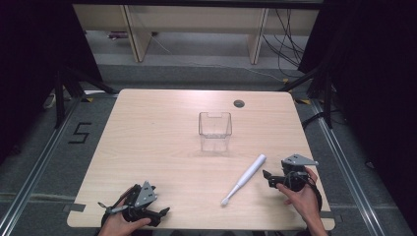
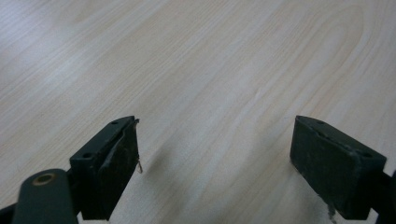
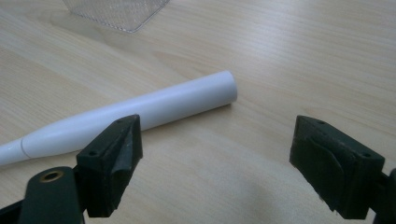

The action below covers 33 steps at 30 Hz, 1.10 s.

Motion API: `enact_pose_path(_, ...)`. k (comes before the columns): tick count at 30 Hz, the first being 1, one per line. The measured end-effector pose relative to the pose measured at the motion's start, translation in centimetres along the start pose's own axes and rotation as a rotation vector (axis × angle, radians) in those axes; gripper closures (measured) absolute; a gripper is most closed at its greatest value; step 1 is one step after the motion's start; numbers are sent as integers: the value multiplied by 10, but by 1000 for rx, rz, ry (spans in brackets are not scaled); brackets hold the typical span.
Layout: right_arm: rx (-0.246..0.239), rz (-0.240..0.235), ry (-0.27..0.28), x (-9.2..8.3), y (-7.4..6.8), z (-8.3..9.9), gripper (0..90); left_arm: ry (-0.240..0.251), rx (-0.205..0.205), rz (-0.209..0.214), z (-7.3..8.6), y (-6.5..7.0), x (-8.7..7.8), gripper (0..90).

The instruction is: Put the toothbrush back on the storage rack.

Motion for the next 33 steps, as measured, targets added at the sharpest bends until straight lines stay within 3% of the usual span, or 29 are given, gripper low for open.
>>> enact_pose_path(1,-14,-9,0,1,1,-1,183,32,-50,-3,-2,3,2,152)
enact_pose_path(2,-46,-2,8,2,3,-2,187,26,-34,-4,-1,3,1,152)
enact_pose_path(3,-6,-6,-5,2,0,-1,191,21,-27,-2,-1,3,1,151)
enact_pose_path(4,-47,4,6,2,3,-3,196,36,-68,-4,-1,4,2,152)
enact_pose_path(5,-22,-3,2,2,1,-4,202,35,-48,-5,-1,3,2,152)
enact_pose_path(8,-62,-4,24,3,2,-10,253,34,-48,-6,-1,3,2,152)
enact_pose_path(9,-45,-10,28,5,-2,-10,276,34,-50,-5,-1,3,2,151)
enact_pose_path(12,-88,-5,29,7,0,-14,293,9,-13,2,0,1,0,151)
enact_pose_path(13,-92,-8,25,9,-2,-16,333,10,-17,4,0,1,1,152)
enact_pose_path(14,-100,-20,39,12,-4,-19,374,26,-54,1,-1,4,3,152)
enact_pose_path(16,-119,-18,30,15,-6,-23,414,30,-59,4,-1,4,3,151)
enact_pose_path(18,-111,-12,27,18,-8,-26,430,27,-36,1,-1,3,2,152)
enact_pose_path(20,-120,-8,16,20,-9,-27,470,34,-44,5,-2,5,2,152)
enact_pose_path(22,-132,-12,15,23,-11,-29,506,1,-3,9,0,1,1,151)
enact_pose_path(23,-147,-10,26,24,-12,-30,536,1,-3,9,0,1,1,151)
enact_pose_path(24,-121,-21,27,25,-14,-31,550,26,-41,1,-1,3,3,152)
enact_pose_path(26,-136,-26,15,28,-15,-33,588,7,-8,14,0,3,0,152)
enact_pose_path(29,-172,-37,27,31,-19,-37,641,23,-23,0,-2,3,2,152)
enact_pose_path(33,-189,-57,-7,37,-26,-36,734,31,-39,0,-2,4,2,152)
Point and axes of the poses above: each handheld gripper's, and its own axes: x roughly forward along the jaws, z roughly out of its underside, y roughly to its right, the point moved 6 cm from there along x, roughly forward along the jaws, and after that the axes turned 9 degrees about x, right-handed, at the moved point
